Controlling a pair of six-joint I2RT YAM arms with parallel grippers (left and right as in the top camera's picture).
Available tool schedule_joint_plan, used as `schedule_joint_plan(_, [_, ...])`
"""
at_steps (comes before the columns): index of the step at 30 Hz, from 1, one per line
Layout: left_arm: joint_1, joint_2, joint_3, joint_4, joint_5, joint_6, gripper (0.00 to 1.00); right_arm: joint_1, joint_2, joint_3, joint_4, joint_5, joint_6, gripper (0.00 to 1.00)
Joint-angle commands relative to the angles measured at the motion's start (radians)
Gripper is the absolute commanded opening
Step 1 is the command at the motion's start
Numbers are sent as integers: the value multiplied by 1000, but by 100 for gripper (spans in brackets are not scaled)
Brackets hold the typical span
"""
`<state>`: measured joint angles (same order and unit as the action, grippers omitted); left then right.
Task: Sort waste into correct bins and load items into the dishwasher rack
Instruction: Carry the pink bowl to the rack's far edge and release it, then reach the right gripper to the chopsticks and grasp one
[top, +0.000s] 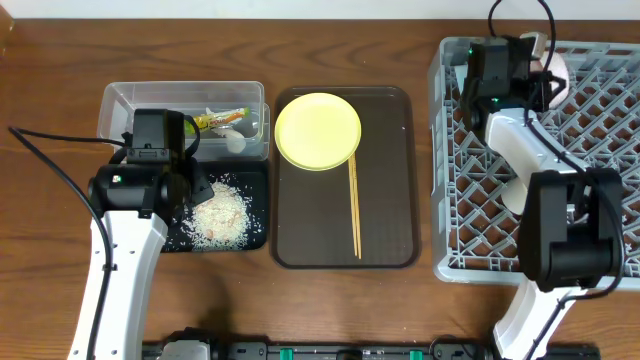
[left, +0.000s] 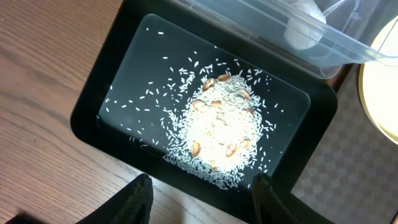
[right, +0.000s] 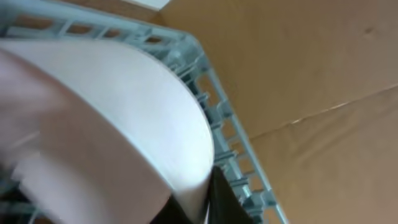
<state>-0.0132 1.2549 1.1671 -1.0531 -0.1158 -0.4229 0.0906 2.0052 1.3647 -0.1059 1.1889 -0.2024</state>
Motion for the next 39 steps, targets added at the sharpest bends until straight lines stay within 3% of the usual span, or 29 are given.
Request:
schedule_joint_plan(1, [5,0,2,-4,3,-13,54,36,-50,-24,-117,-237,172,20])
schedule_joint_plan(7, [5,0,2,-4,3,-13,54,35,-199,-24,-309,-521,255,51])
schedule_joint_plan(11, [5,0,2,-5,3,-13,54,54,-320,-24,-421,-658,259,61])
schedule_joint_plan(15, [5,0,2,-5,3,-13,54,92,-450,-24,-547,-955,296,67])
schedule_joint_plan(19, [5,0,2,-5,3,-13,54,137,-523,-24,-636,-1338,297,67])
schedule_joint_plan(22, [5,0,2,-4,3,-13,54,177,-521,-25,-692,-1436,356,66])
schedule_joint_plan(28, [5,0,2,-4,3,-13,54,311,-456,-60,-750,-1436,418,63])
schedule_joint_plan(39, [5,0,2,-5,3,-13,54,481,-224,-109,-713,-1218,644,54])
